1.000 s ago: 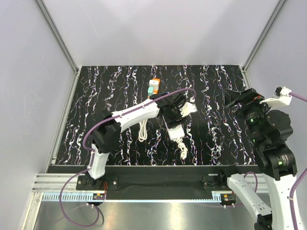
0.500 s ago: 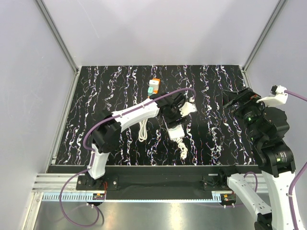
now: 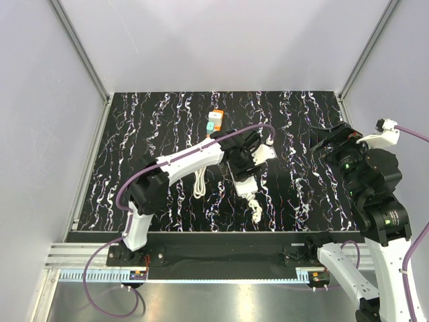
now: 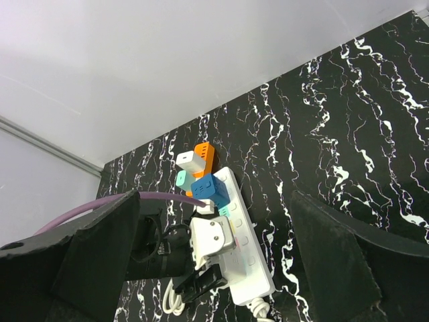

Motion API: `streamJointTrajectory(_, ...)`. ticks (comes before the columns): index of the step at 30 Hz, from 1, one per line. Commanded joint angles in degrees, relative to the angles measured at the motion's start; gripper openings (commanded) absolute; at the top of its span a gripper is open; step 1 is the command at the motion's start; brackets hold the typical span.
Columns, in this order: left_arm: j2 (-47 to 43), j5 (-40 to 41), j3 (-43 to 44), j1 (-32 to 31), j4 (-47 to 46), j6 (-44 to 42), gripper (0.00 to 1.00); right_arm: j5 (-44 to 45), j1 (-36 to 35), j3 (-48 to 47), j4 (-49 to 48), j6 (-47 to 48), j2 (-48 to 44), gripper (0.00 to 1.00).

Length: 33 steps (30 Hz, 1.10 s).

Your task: Insert the plug

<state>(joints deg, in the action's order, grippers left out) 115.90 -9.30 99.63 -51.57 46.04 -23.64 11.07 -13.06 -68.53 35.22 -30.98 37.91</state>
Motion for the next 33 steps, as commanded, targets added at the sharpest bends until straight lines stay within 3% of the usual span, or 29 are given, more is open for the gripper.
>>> streamJointTrajectory(1, -1.5, -1.9, 2.1, -0.6, 0.4, 0.4, 0.00, 0.5, 0.1, -0.3, -1.0, 1.2, 0.7, 1.00)
streamJointTrajectory(15, 2.0, 1.4, 0.9, -0.6, -2.4, 0.3, 0.00, 0.2, 0.1, -0.2, -1.0, 1.7, 0.0, 1.00)
streamJointTrajectory(33, -0.5, 3.2, -1.6, 0.0, -2.2, -0.4, 0.00, -0.5, 0.2, -0.1, -1.0, 1.7, 0.2, 1.00)
